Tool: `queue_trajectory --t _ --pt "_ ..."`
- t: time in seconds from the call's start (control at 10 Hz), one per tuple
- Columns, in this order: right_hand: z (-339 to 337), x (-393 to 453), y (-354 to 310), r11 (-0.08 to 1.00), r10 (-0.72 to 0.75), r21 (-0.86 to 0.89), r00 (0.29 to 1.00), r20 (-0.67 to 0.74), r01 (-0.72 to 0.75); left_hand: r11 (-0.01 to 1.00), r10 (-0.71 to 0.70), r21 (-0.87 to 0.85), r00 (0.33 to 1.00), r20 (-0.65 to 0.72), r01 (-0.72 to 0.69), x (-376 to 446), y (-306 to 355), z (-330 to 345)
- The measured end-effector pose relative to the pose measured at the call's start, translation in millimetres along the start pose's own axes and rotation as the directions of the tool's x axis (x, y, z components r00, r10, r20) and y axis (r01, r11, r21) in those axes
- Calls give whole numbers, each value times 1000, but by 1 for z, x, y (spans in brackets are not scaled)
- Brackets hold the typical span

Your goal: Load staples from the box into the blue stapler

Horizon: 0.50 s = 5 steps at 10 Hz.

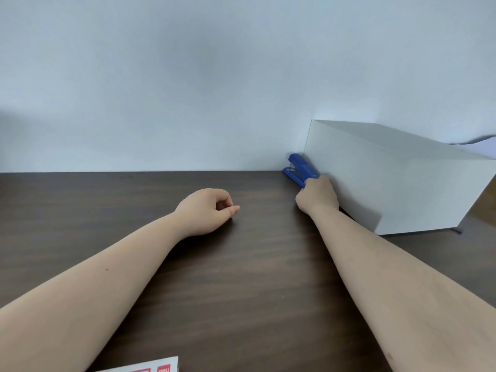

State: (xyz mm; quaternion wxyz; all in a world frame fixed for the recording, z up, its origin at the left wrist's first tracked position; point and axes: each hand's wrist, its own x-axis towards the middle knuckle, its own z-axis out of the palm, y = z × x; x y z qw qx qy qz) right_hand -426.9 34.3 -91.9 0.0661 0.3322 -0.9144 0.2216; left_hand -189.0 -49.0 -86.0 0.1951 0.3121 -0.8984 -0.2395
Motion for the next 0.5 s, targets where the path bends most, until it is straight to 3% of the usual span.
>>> queue_trajectory --t 0.3,0.5 --pt "-4 -8 8 1000 -14 -22 999 -46 13 1000 5 3 1000 13 -5 -1 0 0" --pt "-9 -28 12 991 -131 -35 985 -109 128 1000 -7 2 1000 8 7 -7 4 -2"
